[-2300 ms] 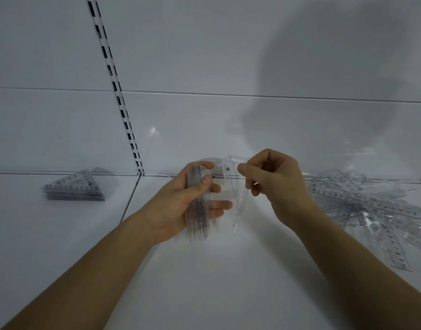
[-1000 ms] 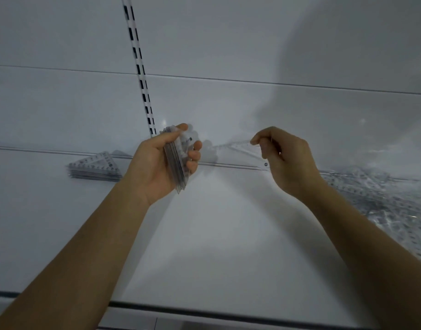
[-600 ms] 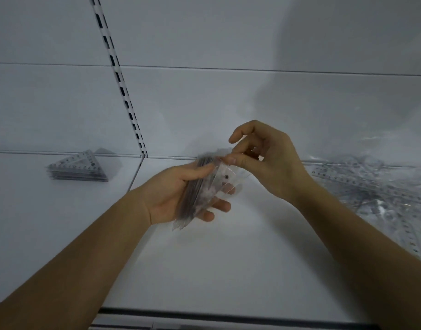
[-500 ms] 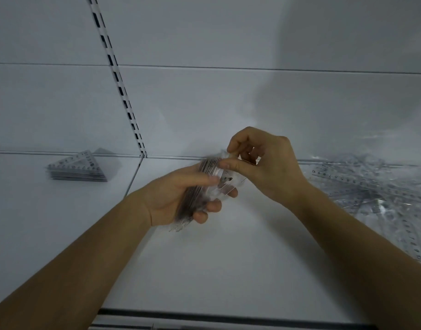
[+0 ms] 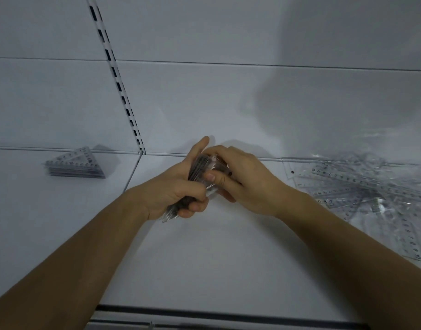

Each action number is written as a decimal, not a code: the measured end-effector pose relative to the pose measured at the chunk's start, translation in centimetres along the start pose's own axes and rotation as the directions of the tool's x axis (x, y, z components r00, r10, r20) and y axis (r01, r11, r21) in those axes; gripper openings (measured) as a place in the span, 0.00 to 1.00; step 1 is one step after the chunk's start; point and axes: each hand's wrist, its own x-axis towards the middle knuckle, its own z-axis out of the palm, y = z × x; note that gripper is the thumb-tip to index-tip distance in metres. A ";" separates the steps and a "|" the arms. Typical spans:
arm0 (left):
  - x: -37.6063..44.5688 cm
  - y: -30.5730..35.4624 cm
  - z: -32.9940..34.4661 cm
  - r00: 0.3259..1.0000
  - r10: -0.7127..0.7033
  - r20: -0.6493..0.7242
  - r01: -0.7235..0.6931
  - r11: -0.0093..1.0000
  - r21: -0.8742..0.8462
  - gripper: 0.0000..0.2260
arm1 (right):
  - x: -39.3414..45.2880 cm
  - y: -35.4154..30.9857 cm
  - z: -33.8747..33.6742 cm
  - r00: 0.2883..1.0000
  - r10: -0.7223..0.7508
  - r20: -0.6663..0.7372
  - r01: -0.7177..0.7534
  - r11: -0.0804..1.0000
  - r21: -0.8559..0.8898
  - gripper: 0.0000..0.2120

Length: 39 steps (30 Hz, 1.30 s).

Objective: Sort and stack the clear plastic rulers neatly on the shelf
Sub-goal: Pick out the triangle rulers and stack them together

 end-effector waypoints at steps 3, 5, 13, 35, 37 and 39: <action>-0.3 0.4 -0.1 0.999 0.036 -0.008 -0.035 0.998 0.054 0.48 | 0.0 -0.3 -0.3 1.000 -0.028 0.004 0.028 0.999 0.016 0.03; -0.2 0.4 -0.4 0.994 0.106 -0.037 -0.097 0.978 0.186 0.43 | 0.0 0.4 -0.7 0.999 0.016 -0.031 -0.015 1.000 0.013 0.05; 1.7 -2.3 -1.7 0.847 0.508 -0.159 -0.122 0.477 0.871 0.13 | -0.5 4.5 -1.8 0.976 0.213 0.048 -0.203 0.967 -0.156 0.08; 1.3 -3.2 -0.5 0.895 0.433 -0.108 -0.042 0.323 0.945 0.16 | -0.4 3.1 -1.1 0.975 0.208 0.084 -0.199 0.975 -0.100 0.09; 1.0 -2.8 -0.1 0.889 0.442 -0.115 -0.073 0.386 0.919 0.18 | -0.3 2.6 -1.6 0.965 0.241 0.107 -0.241 0.970 -0.011 0.10; 0.8 -2.9 0.0 0.894 0.442 -0.079 -0.064 0.301 0.951 0.24 | -0.3 2.5 -1.8 0.940 0.313 0.137 -0.322 0.945 0.050 0.15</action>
